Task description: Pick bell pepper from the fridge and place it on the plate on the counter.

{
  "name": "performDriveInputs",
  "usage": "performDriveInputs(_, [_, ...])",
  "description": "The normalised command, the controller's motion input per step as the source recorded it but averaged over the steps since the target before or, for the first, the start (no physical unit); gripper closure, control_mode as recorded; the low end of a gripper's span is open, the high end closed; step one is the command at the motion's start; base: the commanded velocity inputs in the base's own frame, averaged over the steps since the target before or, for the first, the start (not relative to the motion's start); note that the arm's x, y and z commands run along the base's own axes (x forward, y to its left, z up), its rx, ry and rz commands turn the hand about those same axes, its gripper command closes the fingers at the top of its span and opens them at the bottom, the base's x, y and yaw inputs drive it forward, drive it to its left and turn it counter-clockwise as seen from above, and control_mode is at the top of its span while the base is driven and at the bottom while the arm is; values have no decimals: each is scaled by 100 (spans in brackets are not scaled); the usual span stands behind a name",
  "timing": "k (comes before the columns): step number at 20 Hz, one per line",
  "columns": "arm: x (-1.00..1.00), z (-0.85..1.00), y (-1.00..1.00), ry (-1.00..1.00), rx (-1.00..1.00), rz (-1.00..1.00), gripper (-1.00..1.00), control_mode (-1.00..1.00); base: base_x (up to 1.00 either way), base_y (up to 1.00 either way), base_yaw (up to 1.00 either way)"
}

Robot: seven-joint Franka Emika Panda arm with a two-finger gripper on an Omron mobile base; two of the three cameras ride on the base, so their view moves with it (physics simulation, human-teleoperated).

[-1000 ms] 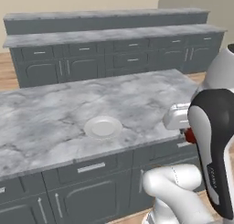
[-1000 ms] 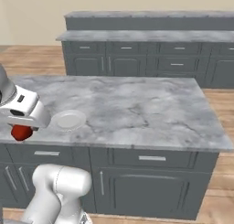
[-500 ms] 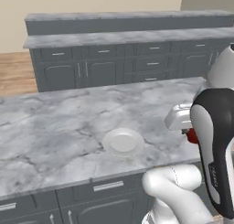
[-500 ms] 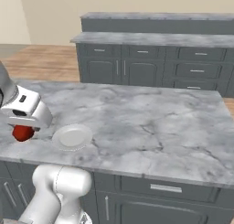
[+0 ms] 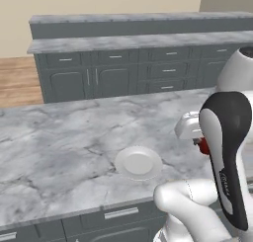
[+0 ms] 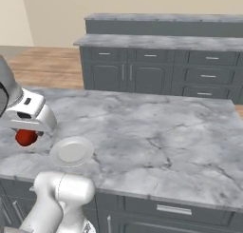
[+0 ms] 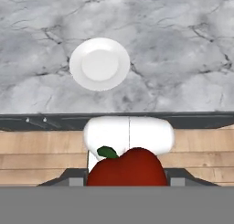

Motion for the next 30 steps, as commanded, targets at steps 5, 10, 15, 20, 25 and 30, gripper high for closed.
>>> performDriveInputs(5, [64, -57, 23, 16, 1, 1, 100, -100, 0, 0, 0])
performDriveInputs(10, [66, -67, 18, 9, 0, 3, 100, -100, 0, 0, 0])
performDriveInputs(15, [54, -75, 11, 1, 0, 5, 100, -100, 0, 0, 0])
performDriveInputs(20, [44, -69, 10, -2, 0, 4, 100, -100, 0, 0, 0])
performDriveInputs(25, [67, -51, 4, -2, 0, 4, 100, -100, 0, 0, 0])
performDriveInputs(30, [61, -37, 0, -1, 0, 4, 100, -100, 0, 0, 0])
